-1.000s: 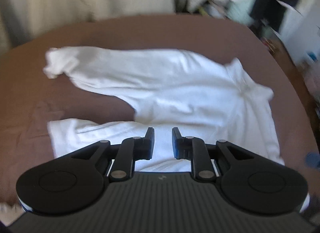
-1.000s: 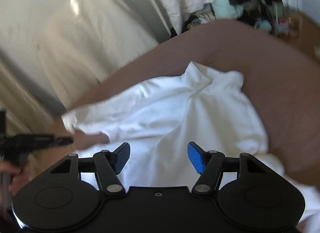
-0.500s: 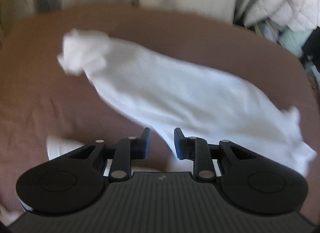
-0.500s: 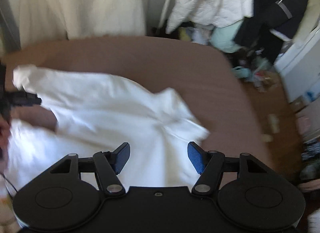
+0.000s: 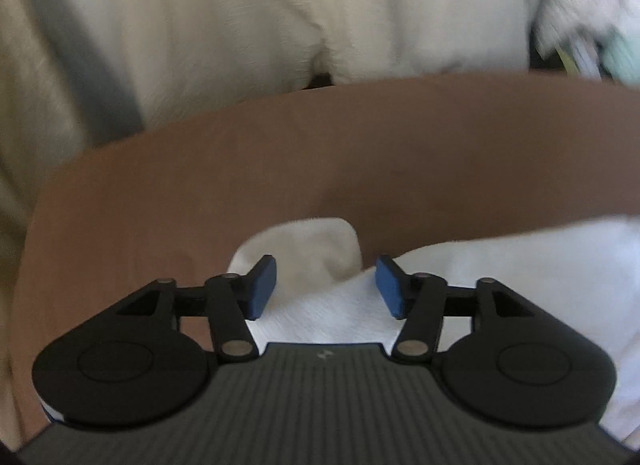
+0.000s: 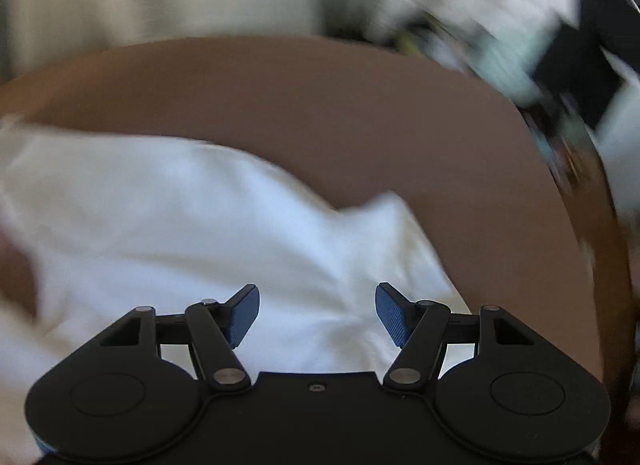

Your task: Fold clothes

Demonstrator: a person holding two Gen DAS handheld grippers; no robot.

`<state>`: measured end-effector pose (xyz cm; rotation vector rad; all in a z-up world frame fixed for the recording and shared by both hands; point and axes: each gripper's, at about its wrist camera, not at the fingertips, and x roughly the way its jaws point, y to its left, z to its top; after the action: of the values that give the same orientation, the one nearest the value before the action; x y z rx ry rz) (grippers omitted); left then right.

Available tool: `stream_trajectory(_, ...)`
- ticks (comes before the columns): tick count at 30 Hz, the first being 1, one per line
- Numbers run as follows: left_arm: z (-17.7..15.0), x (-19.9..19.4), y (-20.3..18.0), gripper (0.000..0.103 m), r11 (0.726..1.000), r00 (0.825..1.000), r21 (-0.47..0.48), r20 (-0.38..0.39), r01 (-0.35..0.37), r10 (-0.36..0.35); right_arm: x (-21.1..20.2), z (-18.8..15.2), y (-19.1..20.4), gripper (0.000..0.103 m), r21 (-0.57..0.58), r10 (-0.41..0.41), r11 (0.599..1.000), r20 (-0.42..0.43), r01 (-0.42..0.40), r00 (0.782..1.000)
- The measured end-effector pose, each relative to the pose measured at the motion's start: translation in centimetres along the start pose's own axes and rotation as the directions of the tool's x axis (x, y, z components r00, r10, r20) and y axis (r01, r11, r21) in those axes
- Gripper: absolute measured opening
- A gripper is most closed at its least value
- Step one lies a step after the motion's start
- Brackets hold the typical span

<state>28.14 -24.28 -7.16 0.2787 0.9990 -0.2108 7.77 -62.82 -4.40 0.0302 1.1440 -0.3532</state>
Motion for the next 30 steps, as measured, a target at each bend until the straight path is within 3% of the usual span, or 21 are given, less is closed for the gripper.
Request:
stream_trajectory(3, 0.6, -0.2, -0.7, 0.065, 0.995, 0.999, 0.097, 0.046, -0.021, 0.016, 1.5, -0.2, -2.8, 0.069, 0.104, -0.016, 0.994, 0.009, 0.015, 1.0)
stream_trajectory(6, 1.2, 0.2, -0.3, 0.07, 0.994, 0.994, 0.04, 0.04, 0.102, -0.104, 2.2, 0.1, -4.2, 0.07, 0.154, -0.006, 0.988, 0.041, 0.0, 0.999)
stream_trajectory(10, 1.3, 1.9, -1.8, 0.071, 0.974, 0.975, 0.032, -0.03, 0.223, -0.222, 5.1, -0.1, -5.5, 0.07, 0.306, 0.142, 0.939, 0.07, -0.157, 0.987)
stream_trajectory(11, 1.1, 2.2, -2.7, 0.071, 0.977, 0.98, 0.074, -0.04, 0.2, -0.197, 6.2, -0.4, -5.4, 0.07, 0.315, 0.154, 0.934, 0.075, -0.17, 0.985)
stream_trajectory(12, 0.9, 2.3, -3.3, 0.071, 0.98, 0.986, 0.114, -0.047, 0.162, -0.158, 7.4, -1.0, -4.8, 0.071, 0.303, 0.104, 0.945, 0.08, -0.124, 0.991)
stream_trajectory(15, 0.0, 1.9, -5.2, 0.077, 0.966, 1.0, 0.26, -0.005, -0.003, 0.004, 11.2, -3.5, -3.1, 0.094, 0.283, -0.057, 0.958, 0.06, 0.038, 0.997)
stream_trajectory(16, -0.5, 2.0, -5.8, 0.09, 0.948, 0.998, 0.314, 0.018, -0.058, 0.055, 12.6, -4.5, -2.5, 0.094, 0.278, -0.11, 0.956, 0.046, 0.093, 0.993)
stream_trajectory(17, -1.2, 2.5, -6.4, 0.101, 0.926, 0.995, 0.366, 0.036, -0.096, 0.089, 12.6, -5.2, -2.3, 0.093, 0.288, -0.111, 0.954, 0.069, 0.087, 0.991)
stream_trajectory(18, -1.8, 3.0, -7.0, 0.103, 0.899, 0.991, 0.416, 0.056, -0.135, 0.123, 12.4, -5.9, -2.1, 0.089, 0.298, -0.108, 0.952, 0.096, 0.074, 0.99)
stream_trajectory(19, -2.6, 3.6, -7.4, 0.103, 0.876, 0.989, 0.458, 0.057, -0.15, 0.14, 12.2, -6.5, -1.8, 0.074, 0.309, -0.104, 0.949, 0.123, 0.062, 0.987)
stream_trajectory(20, -3.5, 4.5, -7.5, 0.101, 0.868, 0.991, 0.479, 0.028, -0.129, 0.132, 12.0, -7.1, -1.6, 0.064, 0.318, -0.101, 0.947, 0.15, 0.049, 0.983)
stream_trajectory(21, -3.9, 5.0, -7.7, 0.097, 0.872, 0.993, 0.476, 0.015, -0.111, 0.118, 11.3, -7.3, -1.4, 0.032, 0.31, -0.094, 0.95, 0.171, 0.037, 0.981)
stream_trajectory(22, -3.9, 4.9, -7.7, 0.084, 0.883, 0.995, 0.46, 0.018, -0.098, 0.101, 10.2, -7.2, -1.1, 0.013, 0.29, -0.098, 0.956, 0.204, 0.036, 0.974)
stream_trajectory(23, -4.0, 4.9, -7.7, 0.053, 0.892, 0.996, 0.443, 0.022, -0.084, 0.083, 9.1, -7.2, -0.7, 0.013, 0.269, -0.103, 0.962, 0.239, 0.036, 0.965)
stream_trajectory(24, -4.1, 4.8, -7.8, 0.032, 0.902, 0.998, 0.427, 0.025, -0.07, 0.065, 8.2, -7.0, -0.3, 0.012, 0.251, -0.117, 0.967, 0.261, 0.05, 0.958)
stream_trajectory(25, -4.0, 4.4, -7.7, 0.023, 0.914, 0.998, 0.401, 0.041, -0.06, 0.047, 7.3, -6.9, 0.1, 0.012, 0.234, -0.132, 0.97, 0.281, 0.065, 0.951)
stream_trajectory(28, -2.3, 1.0, -6.9, 0.021, 0.957, 0.988, 0.285, 0.157, -0.048, 0.003, 4.9, -6.4, 0.7, 0.012, 0.205, -0.153, 0.975, 0.331, 0.088, 0.931)
stream_trajectory(30, -1.2, -2.2, -6.3, 0.021, 0.972, 0.963, 0.23, 0.269, -0.047, -0.017, 3.9, -6.4, 0.7, 0.012, 0.213, -0.149, 0.974, 0.348, 0.077, 0.926)
